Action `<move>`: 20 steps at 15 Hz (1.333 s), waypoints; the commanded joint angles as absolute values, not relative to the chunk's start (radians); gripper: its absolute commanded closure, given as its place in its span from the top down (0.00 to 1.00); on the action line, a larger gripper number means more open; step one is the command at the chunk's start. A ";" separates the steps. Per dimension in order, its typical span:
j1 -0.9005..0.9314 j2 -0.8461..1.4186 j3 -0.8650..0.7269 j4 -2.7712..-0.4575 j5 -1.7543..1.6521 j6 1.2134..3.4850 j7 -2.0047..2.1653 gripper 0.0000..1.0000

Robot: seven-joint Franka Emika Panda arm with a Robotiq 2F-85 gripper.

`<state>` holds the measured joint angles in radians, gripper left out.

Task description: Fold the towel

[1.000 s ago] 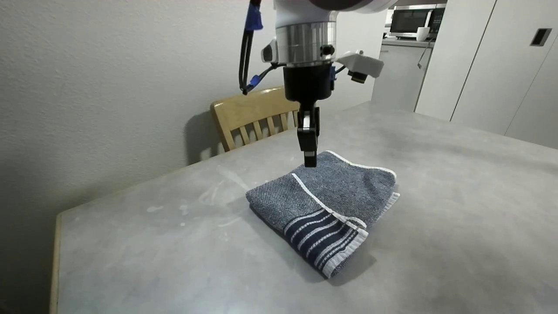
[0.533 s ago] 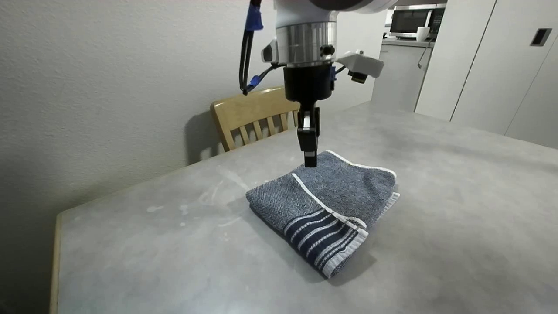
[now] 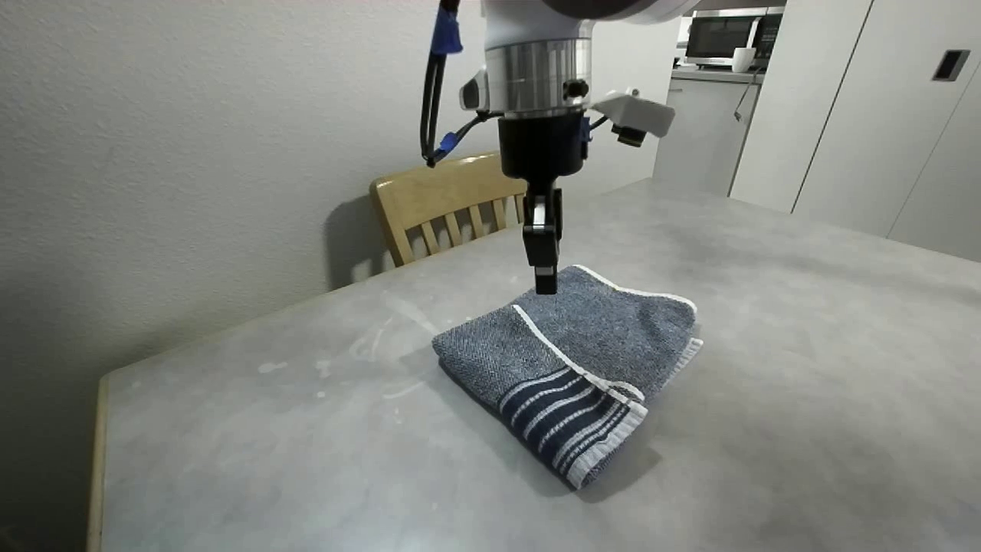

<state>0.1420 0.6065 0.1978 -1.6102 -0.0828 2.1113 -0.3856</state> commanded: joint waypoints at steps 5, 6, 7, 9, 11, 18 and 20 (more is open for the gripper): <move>0.143 0.611 0.197 -1.610 -0.073 2.123 -0.376 0.39; 0.146 0.612 0.194 -1.613 -0.071 2.136 -0.354 0.46; 0.149 0.613 0.191 -1.615 -0.069 2.148 -0.333 0.52; 0.166 0.609 0.170 -1.625 -0.078 2.183 -0.237 0.67; 0.171 0.606 0.158 -1.638 -0.062 2.235 -0.135 0.81; 0.165 0.601 0.132 -1.665 -0.022 2.310 0.073 1.00; 0.161 0.599 0.128 -1.671 0.004 2.309 0.109 1.00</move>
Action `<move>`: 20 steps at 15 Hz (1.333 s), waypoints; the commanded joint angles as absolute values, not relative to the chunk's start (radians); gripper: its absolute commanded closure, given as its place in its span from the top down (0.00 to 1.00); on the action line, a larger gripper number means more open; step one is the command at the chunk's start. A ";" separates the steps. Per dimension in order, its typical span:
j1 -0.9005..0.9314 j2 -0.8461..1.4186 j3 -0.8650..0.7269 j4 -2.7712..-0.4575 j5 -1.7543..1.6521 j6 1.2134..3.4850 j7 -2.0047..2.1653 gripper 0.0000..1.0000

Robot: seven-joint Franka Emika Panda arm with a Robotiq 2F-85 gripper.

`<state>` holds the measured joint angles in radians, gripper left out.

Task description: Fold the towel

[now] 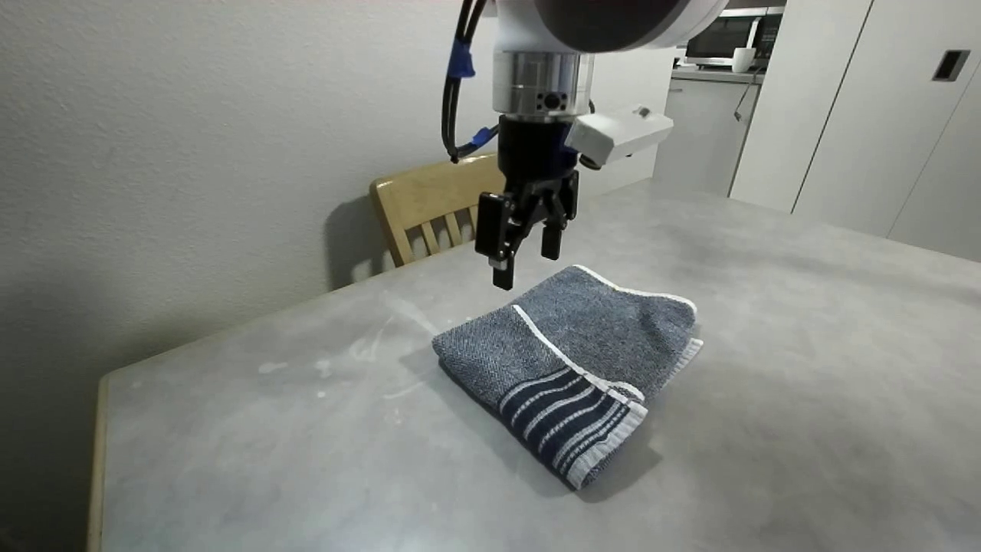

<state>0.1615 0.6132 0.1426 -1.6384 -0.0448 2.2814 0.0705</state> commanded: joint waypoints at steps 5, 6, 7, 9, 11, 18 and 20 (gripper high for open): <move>0.141 0.602 0.132 -1.668 0.067 2.301 0.107 1.00; 0.131 0.605 0.138 -1.666 0.080 2.301 0.082 1.00; 0.121 0.609 0.143 -1.664 0.093 2.300 0.060 1.00; 0.099 0.613 0.154 -1.667 0.132 2.301 0.015 1.00; 0.081 0.614 0.160 -1.677 0.170 2.298 -0.023 1.00; 0.022 0.619 0.202 -1.721 0.310 2.265 -0.159 1.00; 0.015 0.624 0.209 -1.723 0.328 2.256 -0.183 1.00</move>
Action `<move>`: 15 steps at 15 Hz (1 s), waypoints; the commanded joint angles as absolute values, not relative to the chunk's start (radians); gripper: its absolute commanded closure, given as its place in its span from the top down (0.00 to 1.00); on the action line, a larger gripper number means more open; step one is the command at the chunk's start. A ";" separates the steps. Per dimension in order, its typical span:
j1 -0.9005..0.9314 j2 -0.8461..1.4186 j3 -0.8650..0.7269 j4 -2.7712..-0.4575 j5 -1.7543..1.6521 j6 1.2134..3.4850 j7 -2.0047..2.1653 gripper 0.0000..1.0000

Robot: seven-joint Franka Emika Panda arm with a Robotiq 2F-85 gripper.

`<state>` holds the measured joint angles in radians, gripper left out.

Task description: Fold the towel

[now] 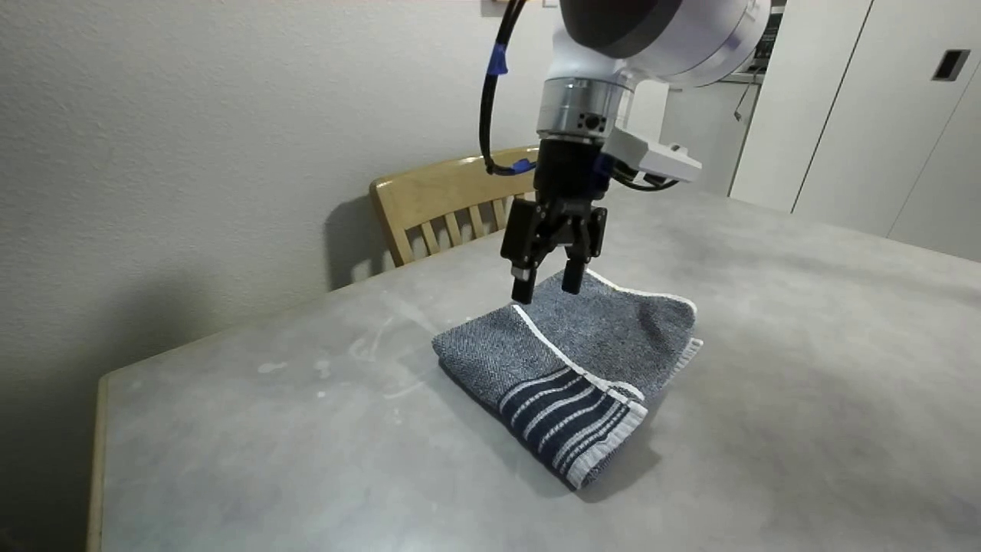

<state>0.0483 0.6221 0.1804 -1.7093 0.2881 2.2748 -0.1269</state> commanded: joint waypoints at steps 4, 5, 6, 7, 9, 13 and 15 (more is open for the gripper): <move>0.028 0.622 0.184 -1.733 0.298 2.256 -0.171 1.00; 0.033 0.617 0.172 -1.740 0.281 2.258 -0.162 1.00; 0.039 0.607 0.154 -1.749 0.252 2.253 -0.153 1.00; 0.052 0.597 0.130 -1.758 0.211 2.258 -0.136 1.00; 0.077 0.583 0.080 -1.772 0.109 2.273 -0.095 1.00; 0.080 0.576 0.042 -1.776 -0.003 2.288 -0.056 1.00; 0.061 0.572 0.053 -1.779 0.002 2.302 -0.080 1.00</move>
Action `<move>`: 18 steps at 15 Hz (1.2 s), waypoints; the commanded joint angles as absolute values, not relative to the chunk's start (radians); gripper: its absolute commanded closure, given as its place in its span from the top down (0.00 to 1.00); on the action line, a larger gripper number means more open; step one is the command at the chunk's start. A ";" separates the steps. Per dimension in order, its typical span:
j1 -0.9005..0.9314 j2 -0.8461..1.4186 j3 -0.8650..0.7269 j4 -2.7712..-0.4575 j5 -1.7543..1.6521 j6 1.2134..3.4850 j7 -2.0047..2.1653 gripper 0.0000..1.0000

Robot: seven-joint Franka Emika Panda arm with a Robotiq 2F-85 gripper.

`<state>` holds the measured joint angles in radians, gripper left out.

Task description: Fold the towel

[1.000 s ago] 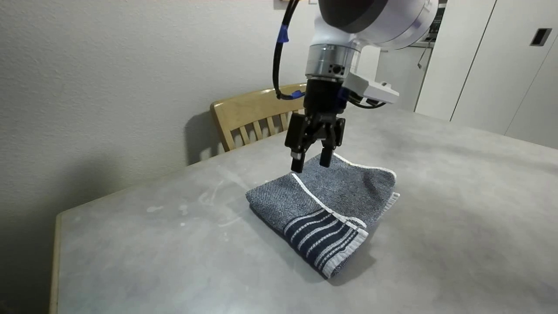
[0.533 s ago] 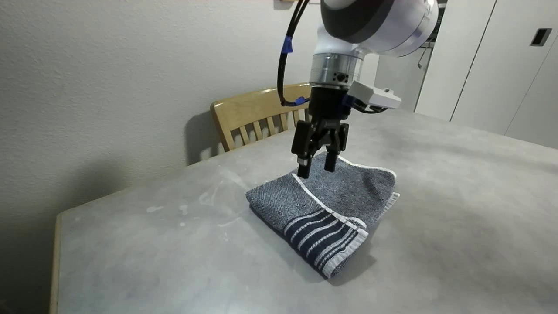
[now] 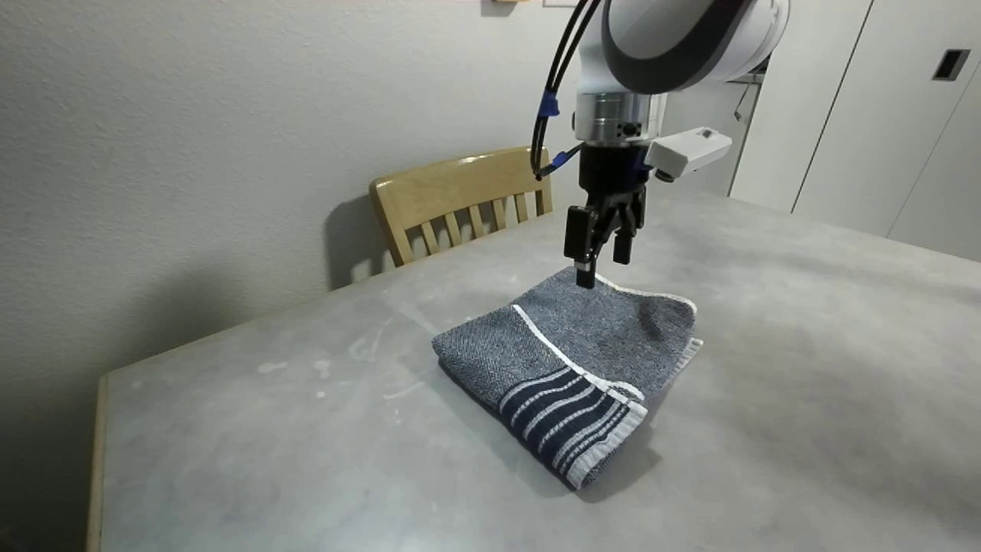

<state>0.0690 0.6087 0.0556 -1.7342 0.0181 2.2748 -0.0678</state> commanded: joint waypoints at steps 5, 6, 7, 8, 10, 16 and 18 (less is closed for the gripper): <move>0.060 0.565 0.013 -1.792 -0.060 2.342 -0.078 1.00; 0.058 0.564 0.002 -1.795 -0.080 2.350 -0.076 1.00; 0.054 0.562 -0.005 -1.797 -0.096 2.350 -0.082 1.00; 0.050 0.560 -0.011 -1.799 -0.109 2.345 -0.089 1.00; 0.051 0.606 0.000 -1.739 -0.090 2.319 -0.070 1.00; 0.074 0.619 0.002 -1.716 -0.095 2.337 -0.033 1.00; 0.082 0.641 0.005 -1.675 -0.083 2.320 -0.004 1.00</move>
<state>0.0733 0.6106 -0.0017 -1.7267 -0.0841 2.3242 -0.0443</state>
